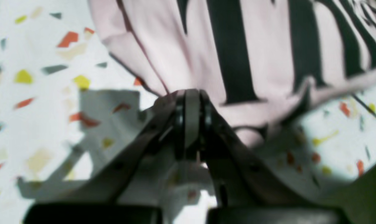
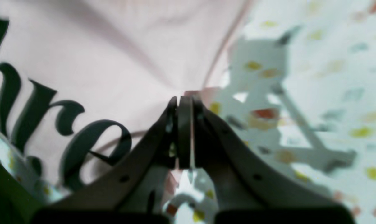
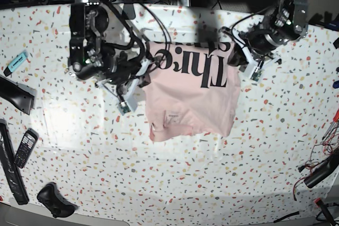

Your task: Fold the T-shirt properly

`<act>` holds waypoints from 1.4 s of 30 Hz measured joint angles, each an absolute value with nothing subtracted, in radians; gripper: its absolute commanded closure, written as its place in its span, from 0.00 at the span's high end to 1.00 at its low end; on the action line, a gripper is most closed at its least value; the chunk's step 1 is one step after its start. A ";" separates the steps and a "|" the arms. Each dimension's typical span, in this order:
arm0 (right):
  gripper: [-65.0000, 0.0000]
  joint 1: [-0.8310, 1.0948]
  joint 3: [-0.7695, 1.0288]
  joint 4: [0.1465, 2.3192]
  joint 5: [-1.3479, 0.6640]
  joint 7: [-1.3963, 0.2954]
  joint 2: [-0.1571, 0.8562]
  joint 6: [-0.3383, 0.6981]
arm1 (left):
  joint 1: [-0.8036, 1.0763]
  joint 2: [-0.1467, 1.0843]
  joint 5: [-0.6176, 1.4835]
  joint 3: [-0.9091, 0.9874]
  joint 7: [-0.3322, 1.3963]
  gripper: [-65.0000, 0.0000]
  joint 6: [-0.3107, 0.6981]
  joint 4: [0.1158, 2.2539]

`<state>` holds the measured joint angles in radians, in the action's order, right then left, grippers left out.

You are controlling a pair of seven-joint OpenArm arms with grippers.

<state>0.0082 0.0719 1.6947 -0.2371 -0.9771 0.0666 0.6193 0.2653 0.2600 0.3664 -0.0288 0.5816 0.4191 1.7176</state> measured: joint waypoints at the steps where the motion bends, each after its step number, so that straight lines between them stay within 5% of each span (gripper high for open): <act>1: 0.00 0.007 0.081 1.731 -0.268 -0.992 0.067 0.619 | 0.278 0.268 0.385 -0.029 0.584 0.00 0.422 1.755; 12: 0.00 0.270 0.281 2.103 -0.360 -1.036 0.064 0.621 | 0.448 0.280 0.408 0.101 0.584 0.00 0.425 1.967; 24: 0.00 0.671 0.613 2.307 -0.422 -1.138 0.054 0.620 | 0.719 0.281 0.668 0.420 0.810 0.00 0.513 1.969; 32: 0.00 0.889 0.677 2.253 -0.474 -1.134 0.029 0.620 | 0.865 0.280 0.590 0.438 0.754 0.00 0.518 1.916; 42: 0.00 0.766 0.674 1.738 -0.474 -1.126 0.122 0.621 | 0.670 0.278 0.583 0.438 0.613 0.00 0.558 1.315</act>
